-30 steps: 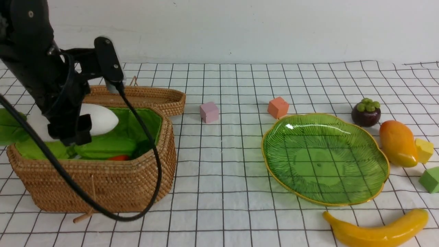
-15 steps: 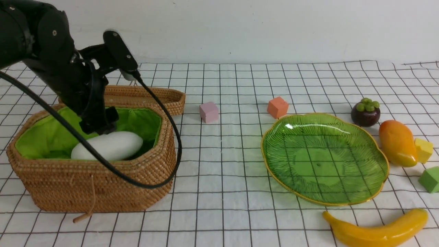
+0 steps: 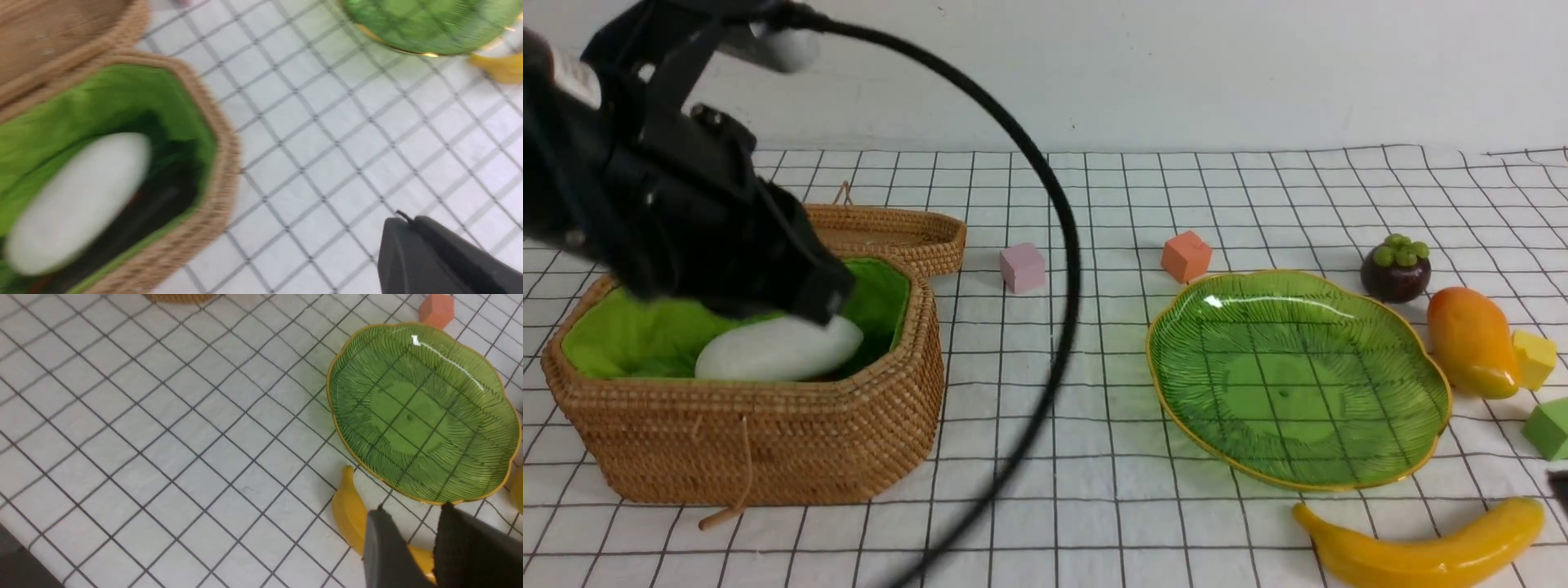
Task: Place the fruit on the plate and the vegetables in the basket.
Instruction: Use the right arm to grab a banana and put it into the right plate
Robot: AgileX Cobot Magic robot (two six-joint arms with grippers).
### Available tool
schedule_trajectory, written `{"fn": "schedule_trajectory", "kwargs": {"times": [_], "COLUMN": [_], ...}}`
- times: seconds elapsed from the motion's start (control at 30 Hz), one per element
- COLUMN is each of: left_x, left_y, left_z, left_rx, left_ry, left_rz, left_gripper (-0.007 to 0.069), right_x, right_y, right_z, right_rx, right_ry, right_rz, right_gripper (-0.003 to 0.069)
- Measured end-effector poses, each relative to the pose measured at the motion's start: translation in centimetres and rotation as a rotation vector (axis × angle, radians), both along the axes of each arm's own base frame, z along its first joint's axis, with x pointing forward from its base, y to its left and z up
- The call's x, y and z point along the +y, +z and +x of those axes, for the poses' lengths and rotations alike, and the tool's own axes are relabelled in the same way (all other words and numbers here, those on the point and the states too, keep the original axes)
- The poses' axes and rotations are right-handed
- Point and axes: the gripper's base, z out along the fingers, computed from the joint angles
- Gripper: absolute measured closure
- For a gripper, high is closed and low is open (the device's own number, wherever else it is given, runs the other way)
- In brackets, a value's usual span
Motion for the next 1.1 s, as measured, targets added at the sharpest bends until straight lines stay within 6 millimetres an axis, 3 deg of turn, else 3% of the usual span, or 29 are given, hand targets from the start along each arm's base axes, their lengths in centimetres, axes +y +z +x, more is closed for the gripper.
{"fn": "schedule_trajectory", "kwargs": {"times": [0.1,0.13,0.3,0.4,0.47,0.5,0.6,0.8,0.9,1.1], "left_x": [-1.3,-1.4,-1.3,-0.7,0.1,0.2,1.8,4.5,6.8,8.3], "left_y": [-1.6,-1.4,-4.2,-4.6,-4.4,-4.4,-3.2,-2.2,-2.3,-3.8], "left_z": [-4.1,-4.4,-9.3,-10.5,-11.4,-11.5,-12.8,-15.2,-17.1,-18.3], "left_rx": [-0.012,-0.021,-0.071,-0.109,-0.16,-0.164,-0.24,-0.264,-0.292,-0.318], "left_ry": [-0.088,-0.093,-0.201,-0.231,-0.244,-0.244,-0.245,-0.22,-0.206,-0.2], "left_rz": [-0.065,-0.075,-0.176,-0.206,-0.235,-0.236,-0.292,-0.386,-0.437,-0.459], "left_gripper": [0.0638,0.0638,0.0638,0.0638,0.0638,0.0638,0.0638,0.0638,0.0638,0.0638], "right_x": [1.7,1.9,2.8,2.0,0.1,0.2,-2.3,-2.8,-3.2,-3.5], "right_y": [-0.9,-1.1,-3.3,-4.2,-5.3,-5.4,-6.4,-8.4,-10.8,-14.3], "right_z": [0.7,0.9,4.0,5.9,8.7,8.7,11.7,12.7,12.7,14.7], "right_rx": [0.021,0.028,0.183,0.27,0.375,0.38,0.433,0.423,0.448,0.407], "right_ry": [0.01,0.008,-0.063,-0.096,-0.143,-0.129,-0.152,0.023,0.15,0.205], "right_rz": [-0.08,-0.09,-0.19,-0.212,-0.204,-0.205,-0.129,-0.192,-0.305,-0.415], "right_gripper": [0.0442,0.0442,0.0442,0.0442,0.0442,0.0442,0.0441,0.0412,0.0353,0.0202]}}
